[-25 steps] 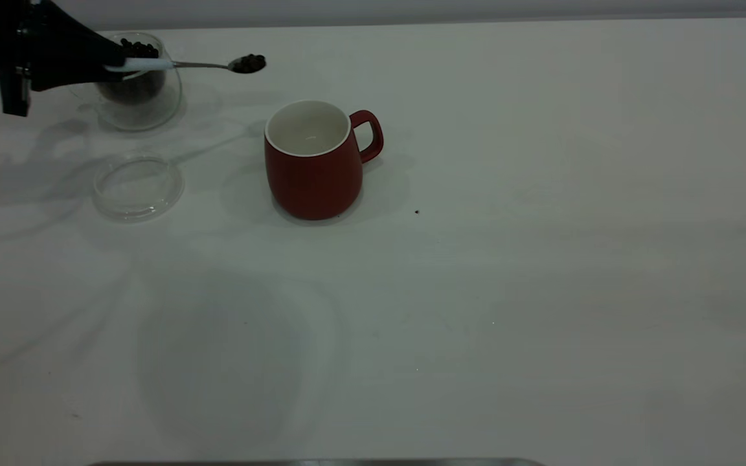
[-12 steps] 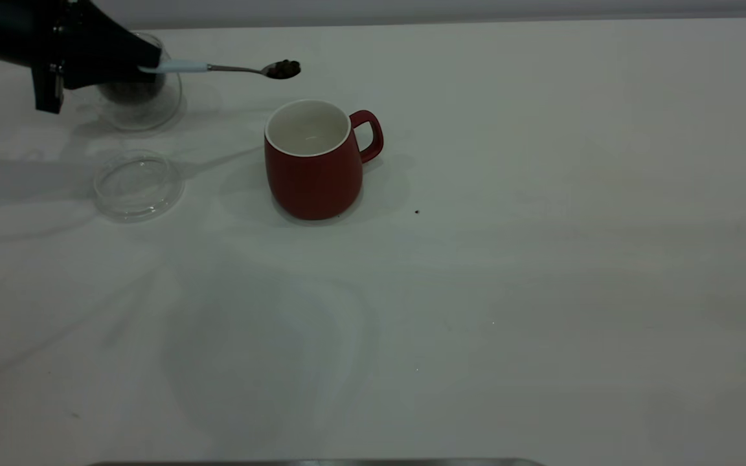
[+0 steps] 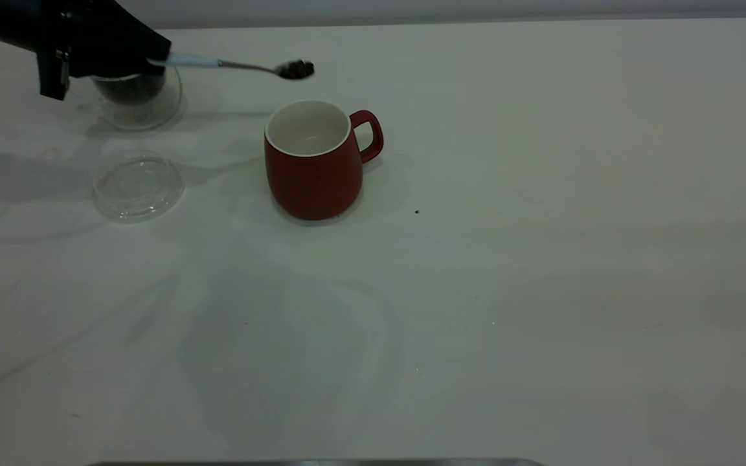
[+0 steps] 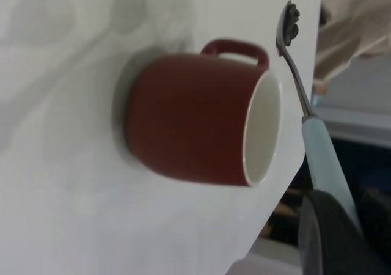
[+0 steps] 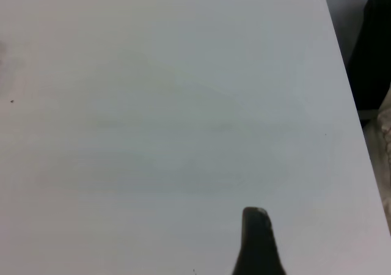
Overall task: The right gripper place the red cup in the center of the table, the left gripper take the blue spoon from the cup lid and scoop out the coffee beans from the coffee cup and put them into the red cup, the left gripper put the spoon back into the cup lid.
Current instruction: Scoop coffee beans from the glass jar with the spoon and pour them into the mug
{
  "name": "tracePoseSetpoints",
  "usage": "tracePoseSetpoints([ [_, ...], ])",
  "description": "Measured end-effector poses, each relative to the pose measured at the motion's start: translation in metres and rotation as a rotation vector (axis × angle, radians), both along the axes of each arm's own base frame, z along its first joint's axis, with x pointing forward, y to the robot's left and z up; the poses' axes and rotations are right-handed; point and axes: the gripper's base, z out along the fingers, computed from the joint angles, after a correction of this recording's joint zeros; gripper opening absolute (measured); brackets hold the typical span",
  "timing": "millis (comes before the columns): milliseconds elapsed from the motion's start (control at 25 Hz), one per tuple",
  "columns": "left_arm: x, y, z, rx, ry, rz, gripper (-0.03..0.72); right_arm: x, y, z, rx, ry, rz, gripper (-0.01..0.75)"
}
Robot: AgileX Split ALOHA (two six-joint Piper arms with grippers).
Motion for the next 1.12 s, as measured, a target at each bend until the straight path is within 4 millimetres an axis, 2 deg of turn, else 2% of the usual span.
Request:
tracePoseSetpoints([
  [200,-0.0015,-0.0071,-0.0012,0.015,0.003,-0.033,0.123,0.0,0.0,0.0,0.0,0.0,0.0,0.574],
  [1120,-0.0023,-0.0077,-0.0011,0.02,0.001,-0.046,0.123,0.0,0.0001,0.0,0.001,0.0,0.0,0.574],
])
